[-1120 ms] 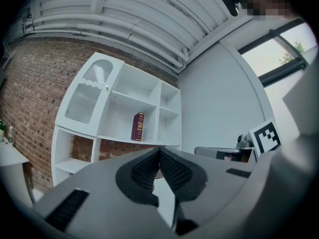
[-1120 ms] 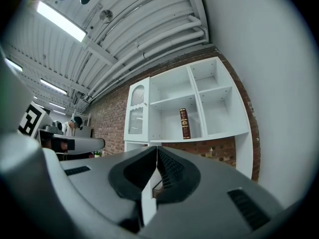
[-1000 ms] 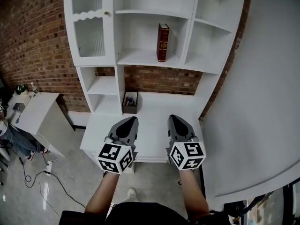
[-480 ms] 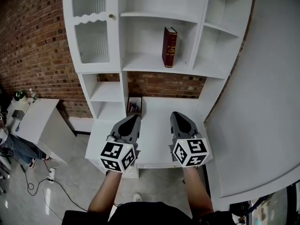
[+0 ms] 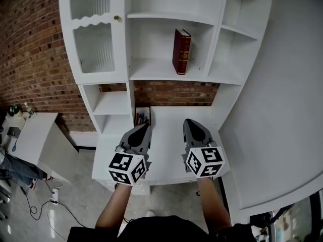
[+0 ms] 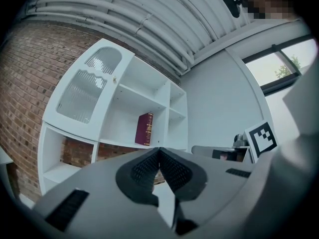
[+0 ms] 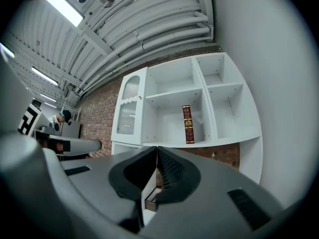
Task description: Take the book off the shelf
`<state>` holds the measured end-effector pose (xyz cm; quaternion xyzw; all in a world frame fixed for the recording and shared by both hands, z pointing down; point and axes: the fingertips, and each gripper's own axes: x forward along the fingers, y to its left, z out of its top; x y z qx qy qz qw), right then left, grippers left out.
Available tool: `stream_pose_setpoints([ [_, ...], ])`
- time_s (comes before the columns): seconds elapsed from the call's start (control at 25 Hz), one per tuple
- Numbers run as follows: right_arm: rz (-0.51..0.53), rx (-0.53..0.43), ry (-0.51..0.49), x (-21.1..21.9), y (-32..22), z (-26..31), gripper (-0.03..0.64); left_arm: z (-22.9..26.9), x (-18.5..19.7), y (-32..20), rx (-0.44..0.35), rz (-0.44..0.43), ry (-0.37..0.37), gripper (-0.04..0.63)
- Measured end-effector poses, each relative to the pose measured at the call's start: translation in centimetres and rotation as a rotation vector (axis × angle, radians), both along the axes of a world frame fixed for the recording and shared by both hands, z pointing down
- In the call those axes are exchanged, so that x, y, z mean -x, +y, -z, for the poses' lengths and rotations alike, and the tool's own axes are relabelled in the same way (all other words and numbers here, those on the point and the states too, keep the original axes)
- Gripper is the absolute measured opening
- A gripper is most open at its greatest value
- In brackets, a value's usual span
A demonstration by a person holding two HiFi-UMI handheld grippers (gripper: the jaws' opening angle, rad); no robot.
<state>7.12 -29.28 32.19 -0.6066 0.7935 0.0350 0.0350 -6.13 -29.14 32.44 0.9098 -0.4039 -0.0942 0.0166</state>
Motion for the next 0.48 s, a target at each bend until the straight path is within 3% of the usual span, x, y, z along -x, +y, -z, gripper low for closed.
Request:
stream_pose_setpoints([
  [0.48,-0.012,0.022,0.026,2.2,-2.7,-1.6,0.020,-1.2,0.2,-2.6,0.014,-0.060,0.015,0.015],
])
